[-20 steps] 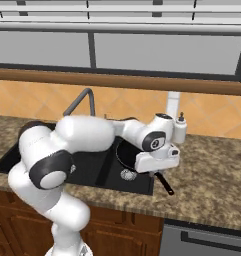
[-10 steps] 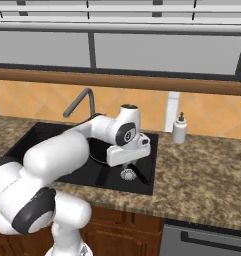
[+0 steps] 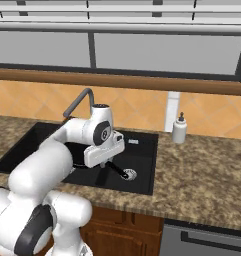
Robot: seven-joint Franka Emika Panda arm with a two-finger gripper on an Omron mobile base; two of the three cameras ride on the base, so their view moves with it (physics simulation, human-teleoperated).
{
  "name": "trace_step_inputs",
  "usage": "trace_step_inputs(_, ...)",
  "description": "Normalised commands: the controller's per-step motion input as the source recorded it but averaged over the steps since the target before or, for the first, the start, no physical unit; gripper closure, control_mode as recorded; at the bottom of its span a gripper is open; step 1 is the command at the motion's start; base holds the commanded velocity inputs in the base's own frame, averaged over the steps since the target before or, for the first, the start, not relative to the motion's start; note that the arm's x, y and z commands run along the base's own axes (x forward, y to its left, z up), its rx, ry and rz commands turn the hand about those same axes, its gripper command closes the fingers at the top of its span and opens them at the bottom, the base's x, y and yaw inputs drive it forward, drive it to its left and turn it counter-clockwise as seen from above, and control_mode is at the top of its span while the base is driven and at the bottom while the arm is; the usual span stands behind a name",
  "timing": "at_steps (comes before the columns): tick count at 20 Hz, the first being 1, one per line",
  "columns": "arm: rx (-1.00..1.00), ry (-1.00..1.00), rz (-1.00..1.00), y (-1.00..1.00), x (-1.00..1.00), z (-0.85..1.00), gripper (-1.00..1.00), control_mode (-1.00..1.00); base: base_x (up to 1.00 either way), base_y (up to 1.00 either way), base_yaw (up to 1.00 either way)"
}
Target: Pick the pan and sponge and place them into the sink. Then turn on the water.
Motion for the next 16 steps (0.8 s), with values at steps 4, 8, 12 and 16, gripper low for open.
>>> trace_step_inputs(4, 0.00, 0.00, 0.24, 0.69, 0.02, 0.00, 1.00, -1.00, 0.00, 0.00, 0.00)
trace_step_inputs(8, 0.00, 0.01, 0.11, 0.74, 0.08, 0.02, 1.00, -1.00, 0.00, 0.00, 0.00)
trace_step_inputs(12, 0.00, 0.02, 0.06, 0.86, 0.27, 0.00, 1.00, -1.00, 0.00, 0.00, 0.00)
trace_step_inputs(16, 0.00, 0.00, 0.03, 0.79, 0.21, 0.00, 1.00, -1.00, 0.00, 0.00, 0.00)
